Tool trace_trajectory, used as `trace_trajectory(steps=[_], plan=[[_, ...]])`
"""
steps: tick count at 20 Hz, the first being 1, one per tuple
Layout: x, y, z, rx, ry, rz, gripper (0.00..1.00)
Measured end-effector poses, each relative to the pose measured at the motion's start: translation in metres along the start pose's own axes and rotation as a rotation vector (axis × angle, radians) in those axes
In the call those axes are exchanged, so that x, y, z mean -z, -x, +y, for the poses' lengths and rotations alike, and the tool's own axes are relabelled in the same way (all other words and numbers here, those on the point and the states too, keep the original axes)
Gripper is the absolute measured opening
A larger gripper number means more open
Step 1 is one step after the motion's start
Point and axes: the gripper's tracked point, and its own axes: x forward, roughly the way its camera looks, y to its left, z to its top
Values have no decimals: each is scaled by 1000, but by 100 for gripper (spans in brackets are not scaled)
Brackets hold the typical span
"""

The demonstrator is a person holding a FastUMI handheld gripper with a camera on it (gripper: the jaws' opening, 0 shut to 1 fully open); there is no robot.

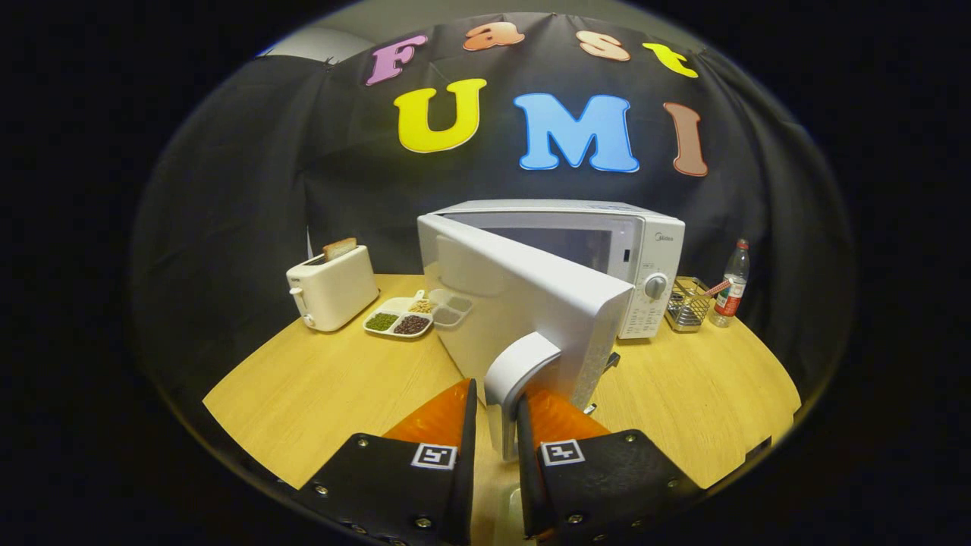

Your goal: Open the microwave, put the food inside, and close the microwave door.

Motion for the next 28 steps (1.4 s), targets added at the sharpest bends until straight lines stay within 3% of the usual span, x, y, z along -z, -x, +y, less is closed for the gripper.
trace_trajectory(steps=[2,4,12,15,16,19,23,25,27,28], plan=[[5,5,21,-20,0,2,26],[10,8,41,-29,-2,7,38],[19,17,93,-15,71,18,39],[24,28,116,-60,56,37,40],[26,32,124,-86,61,37,44],[35,35,151,-197,92,51,45],[30,51,191,-398,99,42,44],[24,63,204,-503,105,35,49],[4,83,204,-556,100,-14,50],[-6,93,203,-583,89,-39,57]])
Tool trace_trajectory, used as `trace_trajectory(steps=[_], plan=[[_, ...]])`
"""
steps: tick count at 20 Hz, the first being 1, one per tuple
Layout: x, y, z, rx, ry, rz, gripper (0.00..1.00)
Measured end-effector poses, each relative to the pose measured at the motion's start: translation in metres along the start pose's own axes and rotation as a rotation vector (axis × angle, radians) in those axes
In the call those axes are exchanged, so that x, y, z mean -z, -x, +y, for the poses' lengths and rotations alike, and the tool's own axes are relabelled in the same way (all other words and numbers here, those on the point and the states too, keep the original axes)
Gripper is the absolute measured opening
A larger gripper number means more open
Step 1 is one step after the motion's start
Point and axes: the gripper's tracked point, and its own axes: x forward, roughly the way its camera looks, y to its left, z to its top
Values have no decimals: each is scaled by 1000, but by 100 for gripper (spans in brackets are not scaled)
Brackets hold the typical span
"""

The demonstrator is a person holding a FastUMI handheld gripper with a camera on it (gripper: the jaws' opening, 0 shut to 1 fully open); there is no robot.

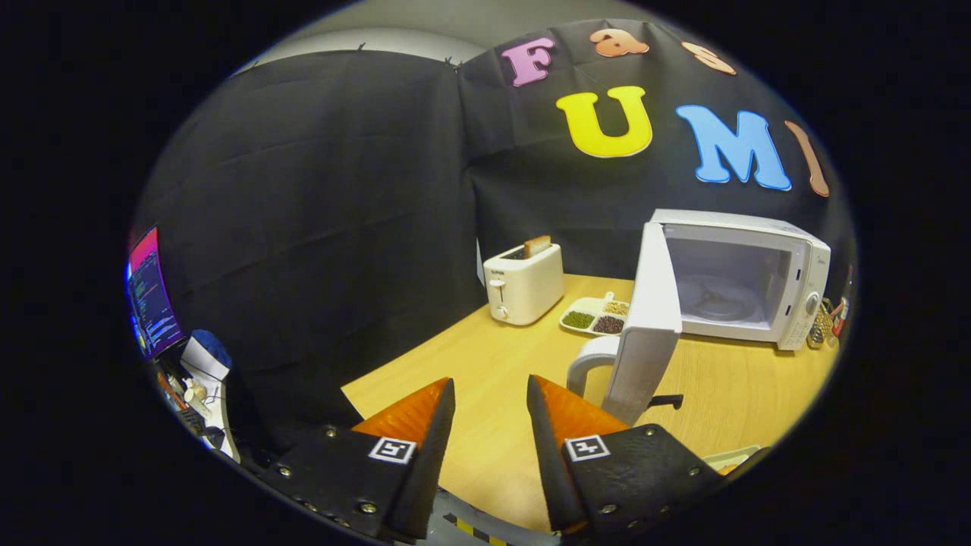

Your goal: Open the microwave, put the food inside, and close the microwave door.

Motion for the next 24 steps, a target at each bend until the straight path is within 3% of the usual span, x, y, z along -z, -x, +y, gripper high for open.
trace_trajectory(steps=[1,2,3,9,13,19,24], plan=[[-11,10,2,-19,-1,-28,64],[-23,18,1,-25,2,-60,85],[-33,29,-6,-12,10,-90,98],[-70,74,-86,171,-23,-182,98],[-57,98,-152,323,-62,-138,98],[13,119,-221,486,-156,58,99],[79,126,-237,517,-178,255,99]])
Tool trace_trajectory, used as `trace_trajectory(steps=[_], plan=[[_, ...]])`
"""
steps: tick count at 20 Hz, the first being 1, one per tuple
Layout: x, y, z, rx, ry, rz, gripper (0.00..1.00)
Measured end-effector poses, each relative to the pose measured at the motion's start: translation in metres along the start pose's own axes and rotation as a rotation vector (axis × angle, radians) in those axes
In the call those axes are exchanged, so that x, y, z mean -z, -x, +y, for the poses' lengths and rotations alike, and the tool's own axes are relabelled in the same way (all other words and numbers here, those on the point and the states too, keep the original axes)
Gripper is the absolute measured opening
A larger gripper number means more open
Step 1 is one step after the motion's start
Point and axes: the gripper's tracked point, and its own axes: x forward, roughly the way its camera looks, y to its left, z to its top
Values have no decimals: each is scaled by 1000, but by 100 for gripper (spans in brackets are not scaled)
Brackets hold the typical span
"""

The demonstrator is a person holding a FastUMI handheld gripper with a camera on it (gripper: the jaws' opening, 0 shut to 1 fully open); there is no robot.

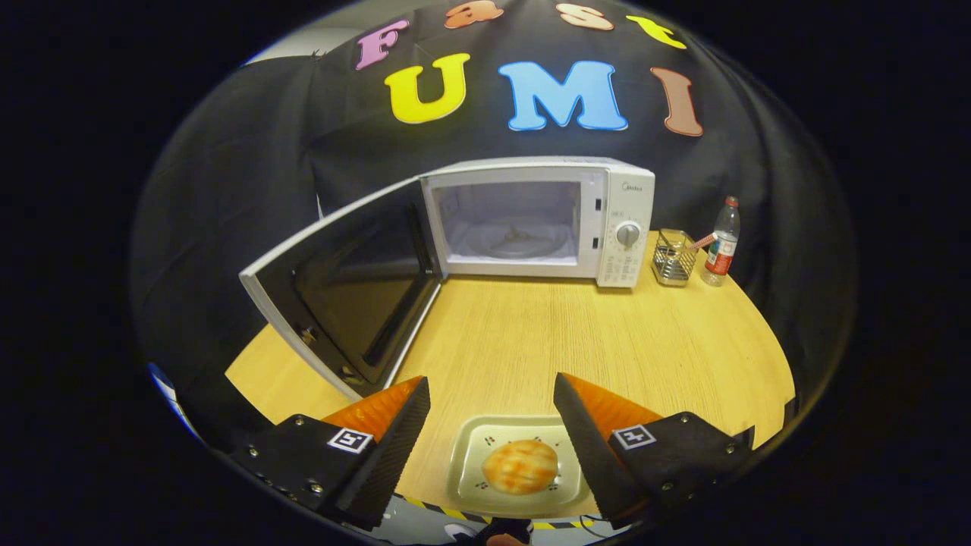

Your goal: Open the microwave, put the food inside, and close the microwave door.

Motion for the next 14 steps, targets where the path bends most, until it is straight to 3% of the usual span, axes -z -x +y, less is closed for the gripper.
trace_trajectory(steps=[9,14], plan=[[83,-18,-13,21,18,271,100],[105,-24,-17,28,26,337,100]])
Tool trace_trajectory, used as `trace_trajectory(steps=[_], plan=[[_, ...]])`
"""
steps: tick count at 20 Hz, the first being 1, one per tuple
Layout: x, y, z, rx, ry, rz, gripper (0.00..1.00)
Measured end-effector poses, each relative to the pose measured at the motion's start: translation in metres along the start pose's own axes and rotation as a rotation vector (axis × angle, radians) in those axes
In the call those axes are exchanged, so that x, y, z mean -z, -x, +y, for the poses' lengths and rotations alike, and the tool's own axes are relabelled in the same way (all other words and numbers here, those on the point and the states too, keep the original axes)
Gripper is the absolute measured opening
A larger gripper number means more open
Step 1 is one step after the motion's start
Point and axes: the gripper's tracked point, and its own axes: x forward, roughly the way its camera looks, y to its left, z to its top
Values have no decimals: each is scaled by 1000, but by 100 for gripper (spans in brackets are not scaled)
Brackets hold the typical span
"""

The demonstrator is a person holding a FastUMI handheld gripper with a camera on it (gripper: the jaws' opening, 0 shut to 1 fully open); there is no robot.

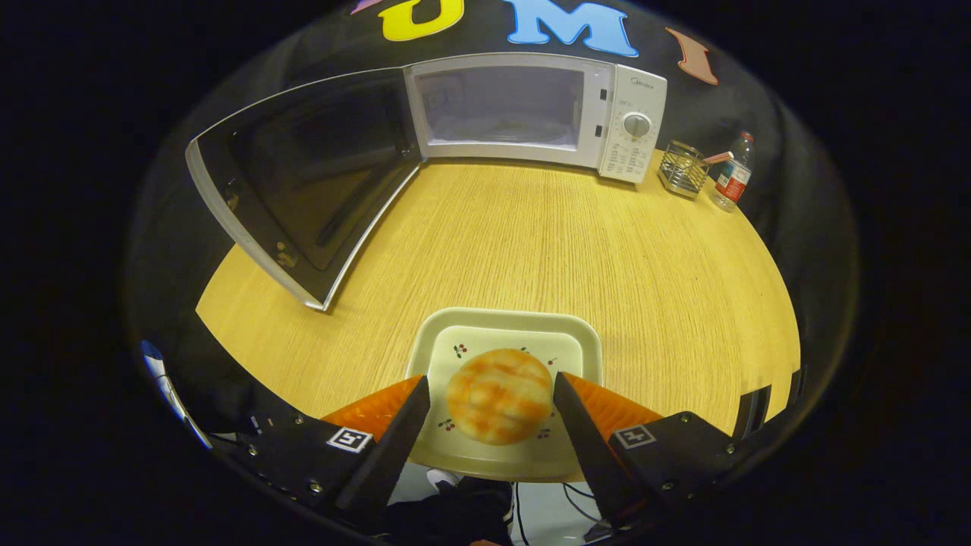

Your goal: Open the microwave, put the food inside, and close the microwave door.

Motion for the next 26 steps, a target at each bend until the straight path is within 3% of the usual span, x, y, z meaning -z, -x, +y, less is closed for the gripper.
trace_trajectory(steps=[5,6,7,9,13,26], plan=[[8,-9,-6,13,-12,34,99],[7,-10,-5,9,-19,32,89],[5,-10,-6,7,-24,27,89],[5,-11,-7,2,-32,27,78],[-11,-6,-6,-27,-70,-8,76],[-167,6,29,-195,-145,-356,76]])
